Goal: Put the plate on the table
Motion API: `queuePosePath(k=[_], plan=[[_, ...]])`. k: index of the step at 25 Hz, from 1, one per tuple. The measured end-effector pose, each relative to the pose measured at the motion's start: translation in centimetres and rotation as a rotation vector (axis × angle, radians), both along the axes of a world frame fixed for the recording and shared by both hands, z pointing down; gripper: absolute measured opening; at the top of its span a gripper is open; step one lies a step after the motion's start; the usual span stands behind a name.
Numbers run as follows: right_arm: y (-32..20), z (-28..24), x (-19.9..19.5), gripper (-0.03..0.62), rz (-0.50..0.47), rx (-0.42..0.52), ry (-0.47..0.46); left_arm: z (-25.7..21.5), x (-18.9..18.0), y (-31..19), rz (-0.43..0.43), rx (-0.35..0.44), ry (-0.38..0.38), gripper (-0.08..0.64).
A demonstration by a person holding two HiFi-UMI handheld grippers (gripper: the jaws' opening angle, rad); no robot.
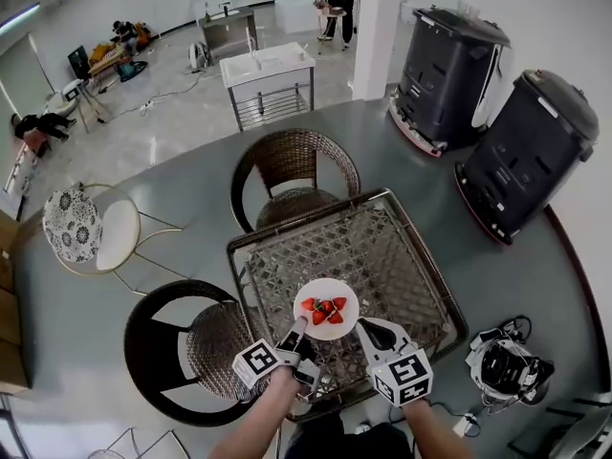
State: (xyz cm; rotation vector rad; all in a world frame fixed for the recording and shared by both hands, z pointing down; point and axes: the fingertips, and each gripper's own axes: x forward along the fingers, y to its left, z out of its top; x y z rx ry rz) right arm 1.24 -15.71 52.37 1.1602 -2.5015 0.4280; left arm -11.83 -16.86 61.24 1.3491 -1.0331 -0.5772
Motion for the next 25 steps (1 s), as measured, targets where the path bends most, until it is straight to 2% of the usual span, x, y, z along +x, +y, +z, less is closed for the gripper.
queuePosePath(k=[15, 25], plan=[[-2.8, 6.6, -1.8, 0.005, -0.018, -0.13, 0.035, 8.7, -0.1, -3.1, 0.077, -0.091, 0.003, 0.018], [-3.4, 8.5, -0.9, 0.005, -0.003, -0.168, 0.046, 11.0, 0.7, -3.8, 0.094, -0.124, -0.008, 0.018]])
